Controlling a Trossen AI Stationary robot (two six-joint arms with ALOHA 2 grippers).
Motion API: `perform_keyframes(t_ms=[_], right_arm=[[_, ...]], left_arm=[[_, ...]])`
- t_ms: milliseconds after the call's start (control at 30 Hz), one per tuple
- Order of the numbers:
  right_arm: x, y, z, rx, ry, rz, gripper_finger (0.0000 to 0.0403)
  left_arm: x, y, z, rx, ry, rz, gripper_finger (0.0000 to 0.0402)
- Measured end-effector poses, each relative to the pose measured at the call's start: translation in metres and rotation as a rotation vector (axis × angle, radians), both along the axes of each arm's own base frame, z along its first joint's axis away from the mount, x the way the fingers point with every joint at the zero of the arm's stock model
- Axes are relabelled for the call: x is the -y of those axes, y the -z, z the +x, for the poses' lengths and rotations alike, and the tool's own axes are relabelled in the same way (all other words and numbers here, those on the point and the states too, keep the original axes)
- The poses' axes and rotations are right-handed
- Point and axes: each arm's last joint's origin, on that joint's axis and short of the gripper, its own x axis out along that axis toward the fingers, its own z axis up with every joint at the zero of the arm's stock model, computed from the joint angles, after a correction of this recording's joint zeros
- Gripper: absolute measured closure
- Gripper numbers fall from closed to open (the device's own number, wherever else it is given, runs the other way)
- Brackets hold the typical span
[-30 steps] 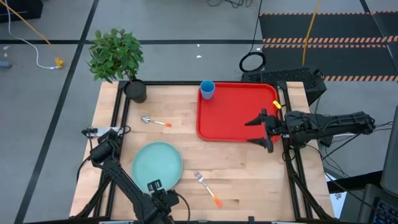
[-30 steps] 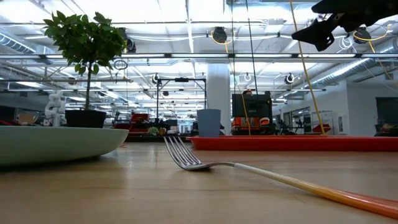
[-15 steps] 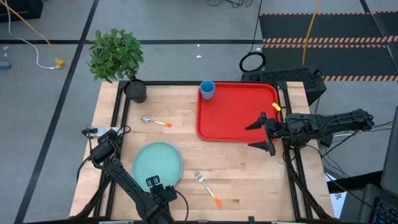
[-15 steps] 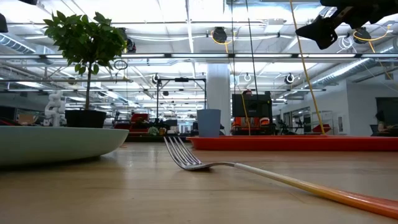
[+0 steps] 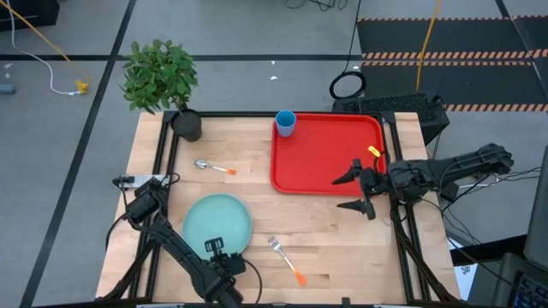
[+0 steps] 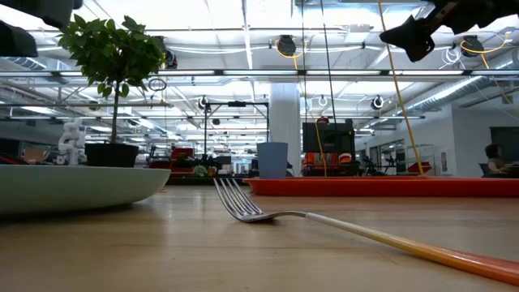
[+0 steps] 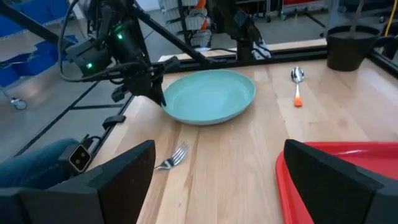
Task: Pick and place plate/cup/fork/spoon on tray
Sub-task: Put the light blue plate on the red tray to the bottom right of the blue cup
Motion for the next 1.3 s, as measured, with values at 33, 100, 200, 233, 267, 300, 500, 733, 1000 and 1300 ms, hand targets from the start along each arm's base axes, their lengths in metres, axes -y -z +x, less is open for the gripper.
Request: perform_keyframes(t_ms=[33,100,200,233,267,300,500,733,1000,1300], right_arm=[[-0.002,0.001,0.002,-0.003,0.0,-0.011,0.0055],[-0.006,0.004,0.006,-0.015,-0.027,-0.047,0.0055],[-0.013,0.009,0.013,-0.032,-0.067,-0.096,0.0055],[-0.015,0.01,0.016,-0.03,-0.076,-0.107,0.0055],[-0.017,0.01,0.018,-0.023,-0.084,-0.115,0.0055],[-0.019,0.01,0.02,-0.01,-0.091,-0.123,0.0055],[-0.03,0.015,0.03,0.015,-0.162,-0.213,0.0055],[-0.046,0.002,0.046,0.012,-0.166,-0.318,0.0055],[-0.068,-0.011,0.071,0.014,-0.248,-0.431,0.0055],[-0.079,-0.008,0.099,-0.026,-0.196,-0.642,0.0055]], left_arm=[[-0.001,-0.001,0.001,-0.004,0.002,-0.006,0.039],[-0.004,-0.002,0.003,-0.014,0.003,-0.013,0.0385],[-0.006,-0.006,0.007,-0.028,0.021,-0.022,0.0388],[-0.006,-0.008,0.01,-0.03,0.026,-0.035,0.0391],[-0.007,-0.01,0.012,-0.032,0.027,-0.047,0.0393],[-0.007,-0.012,0.014,-0.03,0.027,-0.056,0.0394],[-0.011,-0.033,0.025,-0.033,0.058,-0.067,0.0393],[-0.021,-0.061,0.037,-0.053,0.108,-0.069,0.0391],[-0.036,-0.079,0.05,-0.085,0.201,-0.08,0.0394],[-0.062,-0.088,0.06,-0.184,0.358,-0.063,0.0394]])
